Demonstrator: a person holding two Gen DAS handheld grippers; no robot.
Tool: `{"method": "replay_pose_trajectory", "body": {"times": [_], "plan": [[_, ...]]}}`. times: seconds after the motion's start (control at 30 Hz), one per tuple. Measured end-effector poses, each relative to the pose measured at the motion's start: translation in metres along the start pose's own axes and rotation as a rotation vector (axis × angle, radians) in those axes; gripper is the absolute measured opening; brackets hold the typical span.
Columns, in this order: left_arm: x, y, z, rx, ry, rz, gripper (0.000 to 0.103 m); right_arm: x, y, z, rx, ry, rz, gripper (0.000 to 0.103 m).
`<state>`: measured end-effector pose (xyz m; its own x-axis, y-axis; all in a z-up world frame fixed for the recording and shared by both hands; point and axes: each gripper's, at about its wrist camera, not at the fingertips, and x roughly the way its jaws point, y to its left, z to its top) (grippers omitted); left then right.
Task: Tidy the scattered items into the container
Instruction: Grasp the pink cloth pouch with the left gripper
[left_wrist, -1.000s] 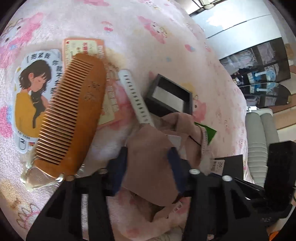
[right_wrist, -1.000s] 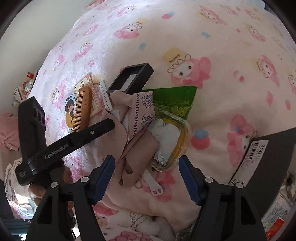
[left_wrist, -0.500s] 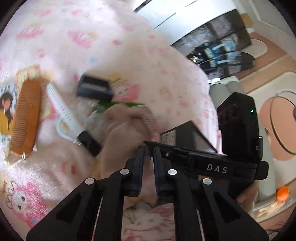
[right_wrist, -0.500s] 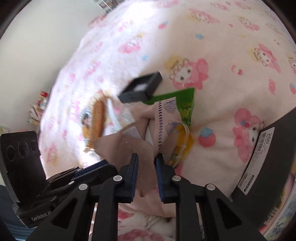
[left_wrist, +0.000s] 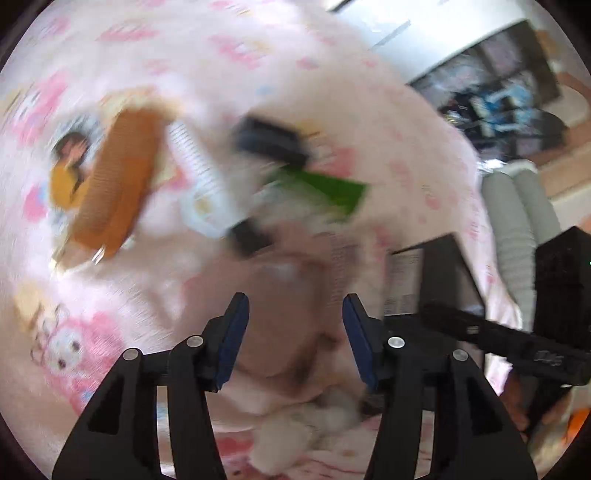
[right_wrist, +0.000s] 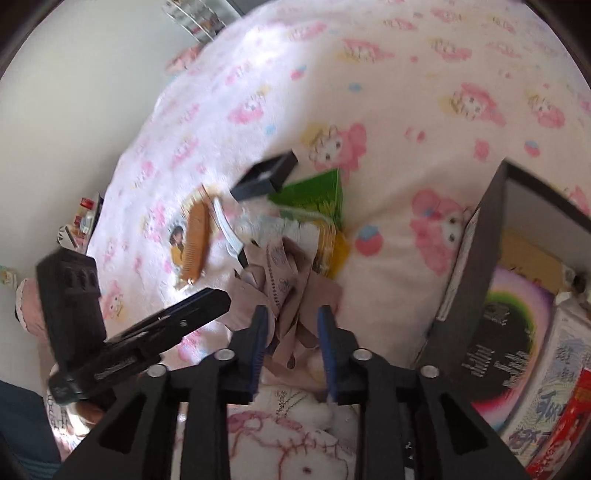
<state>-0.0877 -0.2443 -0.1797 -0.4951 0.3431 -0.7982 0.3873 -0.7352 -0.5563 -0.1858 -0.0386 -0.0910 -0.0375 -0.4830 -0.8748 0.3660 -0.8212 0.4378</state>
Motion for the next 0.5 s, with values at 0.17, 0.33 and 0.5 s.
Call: {"method": "replay_pose_trajectory", "body": {"times": [0.17,0.33,0.5], "plan": [[0.012,0.041,-0.008,-0.128,-0.015,0.002,0.060,0.059,-0.005,0.014,-0.012,0.136,-0.097,0.052],[0.022,0.053,0.004,-0.166,-0.032,-0.042,0.070,0.105,-0.014,0.020,0.005,0.270,-0.072,0.054],[0.021,0.036,0.005,-0.093,0.032,-0.097,0.013,0.107,-0.022,0.019,0.042,0.260,0.071,0.018]]}}
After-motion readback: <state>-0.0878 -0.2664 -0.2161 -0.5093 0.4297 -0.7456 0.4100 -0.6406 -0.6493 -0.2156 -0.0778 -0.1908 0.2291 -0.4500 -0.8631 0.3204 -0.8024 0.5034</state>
